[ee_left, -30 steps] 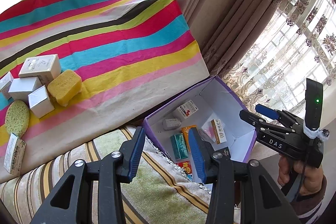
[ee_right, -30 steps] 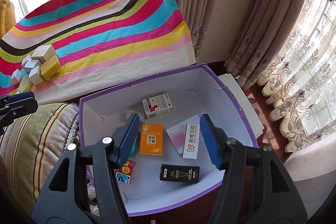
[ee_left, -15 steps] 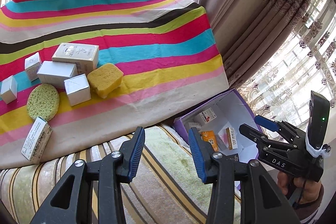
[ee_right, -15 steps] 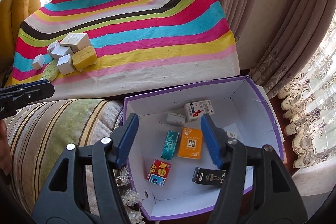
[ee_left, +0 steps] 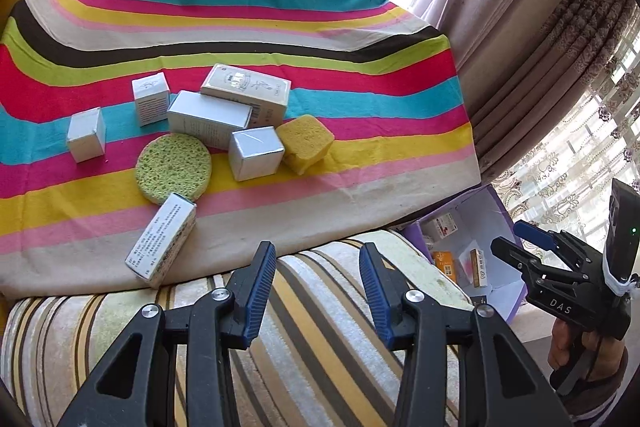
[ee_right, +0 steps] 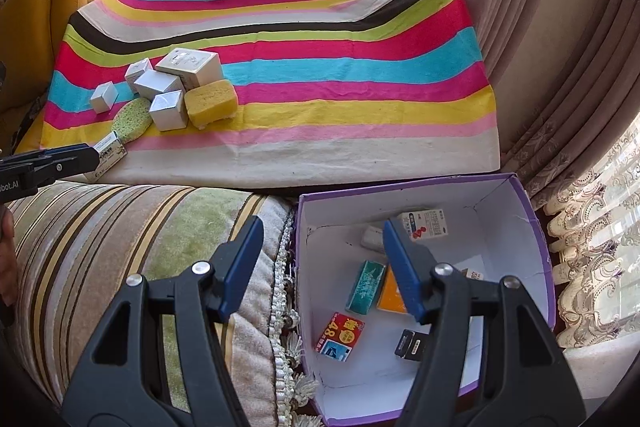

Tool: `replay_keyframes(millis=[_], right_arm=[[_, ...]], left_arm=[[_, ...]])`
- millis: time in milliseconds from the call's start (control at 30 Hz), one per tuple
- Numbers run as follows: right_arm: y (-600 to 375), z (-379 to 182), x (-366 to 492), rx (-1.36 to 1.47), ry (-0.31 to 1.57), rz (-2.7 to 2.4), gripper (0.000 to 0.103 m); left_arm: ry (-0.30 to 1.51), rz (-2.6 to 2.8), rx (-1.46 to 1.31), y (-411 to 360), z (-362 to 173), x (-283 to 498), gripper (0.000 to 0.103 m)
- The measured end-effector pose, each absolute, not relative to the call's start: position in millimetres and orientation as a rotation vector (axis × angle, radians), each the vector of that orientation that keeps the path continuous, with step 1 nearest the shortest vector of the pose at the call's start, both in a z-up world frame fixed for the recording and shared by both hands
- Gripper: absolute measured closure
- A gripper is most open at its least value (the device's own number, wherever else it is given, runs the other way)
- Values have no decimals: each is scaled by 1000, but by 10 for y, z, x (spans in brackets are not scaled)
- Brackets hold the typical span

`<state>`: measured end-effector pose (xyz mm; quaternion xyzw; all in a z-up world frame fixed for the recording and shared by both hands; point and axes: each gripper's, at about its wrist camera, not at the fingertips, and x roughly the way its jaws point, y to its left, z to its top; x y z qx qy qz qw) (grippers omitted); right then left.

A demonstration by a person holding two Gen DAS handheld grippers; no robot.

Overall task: Organize objects
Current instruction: 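Move both open tools back to the pile on the striped cloth, then grasp the white printed medicine box with the left tool while the right tool grasps the silver-wrapped box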

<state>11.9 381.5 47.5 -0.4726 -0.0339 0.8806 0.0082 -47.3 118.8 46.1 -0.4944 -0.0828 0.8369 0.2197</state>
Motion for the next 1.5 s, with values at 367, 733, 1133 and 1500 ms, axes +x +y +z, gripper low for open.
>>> replay_keyframes(millis=[367,733,1133,1500], right_arm=[[3459,393,-83,-1535,-171,2820,37],[3110,329,-413,-1621,-224,2873,37],[2665,220,-737,-1733,-318,2913,37],[2307,-13,-1048,-1930,-254,2933,37]], left_arm=[[-247,2377,-1455,652,319,-587,54],[-127,2390,-1563,458,157,-814,48],[4,2297,-1674,570,-78,-1028,45],[74,2206,-1721,677,-265,-1135,69]])
